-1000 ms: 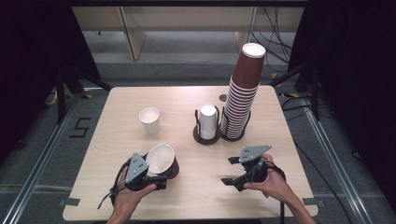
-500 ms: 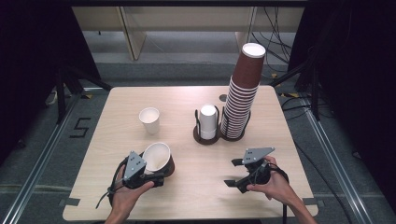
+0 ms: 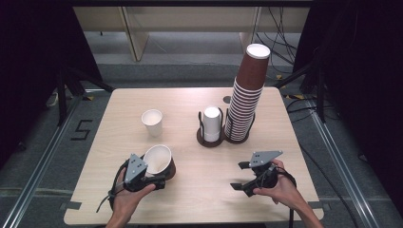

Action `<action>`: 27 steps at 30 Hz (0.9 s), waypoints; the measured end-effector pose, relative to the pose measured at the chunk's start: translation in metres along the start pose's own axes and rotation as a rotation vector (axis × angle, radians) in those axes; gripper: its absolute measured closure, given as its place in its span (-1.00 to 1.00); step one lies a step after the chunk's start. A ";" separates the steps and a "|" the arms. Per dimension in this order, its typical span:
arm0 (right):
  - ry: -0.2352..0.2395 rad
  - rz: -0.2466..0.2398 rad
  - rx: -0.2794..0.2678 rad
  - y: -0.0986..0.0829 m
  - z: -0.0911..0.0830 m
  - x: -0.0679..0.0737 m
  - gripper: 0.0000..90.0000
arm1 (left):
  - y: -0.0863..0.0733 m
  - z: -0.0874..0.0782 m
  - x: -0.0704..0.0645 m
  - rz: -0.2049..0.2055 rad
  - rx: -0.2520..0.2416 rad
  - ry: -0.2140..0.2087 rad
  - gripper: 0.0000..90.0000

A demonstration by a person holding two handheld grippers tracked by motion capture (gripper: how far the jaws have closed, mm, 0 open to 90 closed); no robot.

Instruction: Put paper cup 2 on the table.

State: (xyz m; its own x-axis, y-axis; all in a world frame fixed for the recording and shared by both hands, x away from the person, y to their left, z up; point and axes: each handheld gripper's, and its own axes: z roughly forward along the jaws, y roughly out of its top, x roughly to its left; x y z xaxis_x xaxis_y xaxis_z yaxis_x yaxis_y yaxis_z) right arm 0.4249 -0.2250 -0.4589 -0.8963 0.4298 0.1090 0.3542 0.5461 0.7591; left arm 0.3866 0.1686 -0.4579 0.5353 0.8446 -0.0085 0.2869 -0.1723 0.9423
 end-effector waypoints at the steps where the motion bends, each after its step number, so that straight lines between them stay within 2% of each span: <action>1: -0.002 -0.005 0.000 0.000 0.000 -0.001 -0.62 | 0.000 0.000 0.001 -0.001 0.001 0.003 -0.73; 11: -0.003 -0.009 -0.002 -0.003 -0.001 -0.001 -0.63 | 0.001 0.001 0.007 -0.005 0.006 0.031 -0.73; 16: -0.004 0.003 0.002 -0.004 -0.003 0.001 -0.63 | 0.001 0.003 0.009 -0.010 -0.005 0.036 -0.73; 18: -0.010 -0.008 0.001 -0.004 -0.003 0.000 -0.63 | 0.002 0.004 0.010 -0.014 -0.011 0.037 -0.73; 21: -0.008 -0.012 0.001 -0.005 -0.003 0.000 -0.63 | 0.003 0.004 0.011 -0.017 -0.004 0.051 -0.73; 22: -0.005 0.002 0.004 -0.005 -0.003 0.001 -0.63 | 0.003 0.004 0.012 -0.017 -0.002 0.052 -0.73; 27: -0.012 -0.012 0.005 -0.008 -0.002 0.000 -0.63 | 0.004 0.009 0.014 -0.031 0.004 0.060 -0.73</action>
State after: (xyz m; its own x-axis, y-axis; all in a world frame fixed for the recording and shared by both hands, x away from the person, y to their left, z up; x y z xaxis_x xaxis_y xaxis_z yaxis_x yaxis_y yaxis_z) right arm 0.4213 -0.2309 -0.4632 -0.8972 0.4319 0.0921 0.3447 0.5545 0.7574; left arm 0.4022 0.1757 -0.4573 0.4773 0.8786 -0.0175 0.3062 -0.1476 0.9404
